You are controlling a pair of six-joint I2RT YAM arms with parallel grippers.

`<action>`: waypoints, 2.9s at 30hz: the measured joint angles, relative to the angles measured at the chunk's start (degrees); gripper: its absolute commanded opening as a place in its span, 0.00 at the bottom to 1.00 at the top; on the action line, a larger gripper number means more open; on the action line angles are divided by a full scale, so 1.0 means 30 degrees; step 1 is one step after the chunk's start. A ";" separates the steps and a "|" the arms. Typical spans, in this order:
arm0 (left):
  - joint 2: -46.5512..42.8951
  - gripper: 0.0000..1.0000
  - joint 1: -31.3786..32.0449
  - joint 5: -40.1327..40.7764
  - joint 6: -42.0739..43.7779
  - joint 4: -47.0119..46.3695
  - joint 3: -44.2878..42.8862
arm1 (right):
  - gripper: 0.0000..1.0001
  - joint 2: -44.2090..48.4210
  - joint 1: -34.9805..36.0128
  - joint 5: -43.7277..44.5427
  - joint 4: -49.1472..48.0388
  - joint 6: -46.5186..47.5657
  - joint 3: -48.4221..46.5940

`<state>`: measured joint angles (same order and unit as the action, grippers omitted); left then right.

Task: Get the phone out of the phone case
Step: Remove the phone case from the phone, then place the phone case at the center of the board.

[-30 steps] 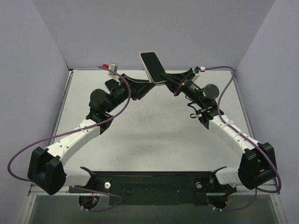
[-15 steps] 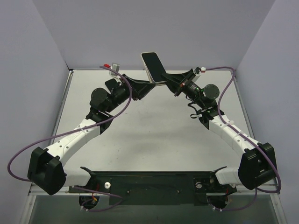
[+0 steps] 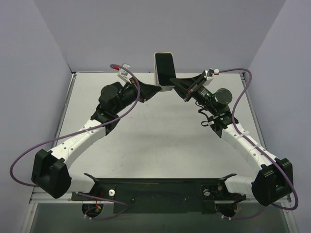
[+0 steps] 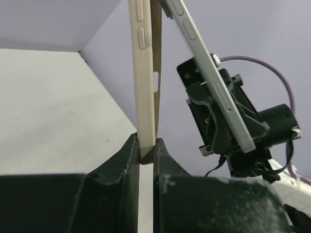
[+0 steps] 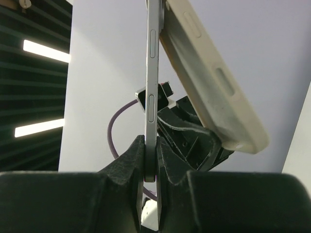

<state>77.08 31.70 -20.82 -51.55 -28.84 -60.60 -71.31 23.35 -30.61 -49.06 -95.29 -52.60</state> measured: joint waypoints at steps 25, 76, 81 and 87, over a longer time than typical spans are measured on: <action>-0.0051 0.00 -0.0393 0.6732 0.1479 1.0346 -0.3534 | 0.00 0.0095 0.0233 -0.1421 0.1974 0.1435 0.0036; 1.6779 0.60 -1.5591 0.5617 1.2393 2.4574 -1.5227 | 0.00 -0.9333 0.7322 0.2878 0.3453 0.5661 -0.0539; 1.6626 0.68 -1.4579 0.9449 1.2539 2.4997 -1.5227 | 0.00 -1.2276 0.8743 0.4597 0.2594 0.5333 -0.1909; 1.5526 0.69 -1.3143 1.1103 1.1890 2.5216 -1.5169 | 0.00 -1.4790 0.9938 0.6258 0.2106 0.5428 -0.2725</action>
<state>123.66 -7.73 12.49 -15.88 46.81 -106.10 -115.68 53.17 -11.84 -42.74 -79.00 -60.77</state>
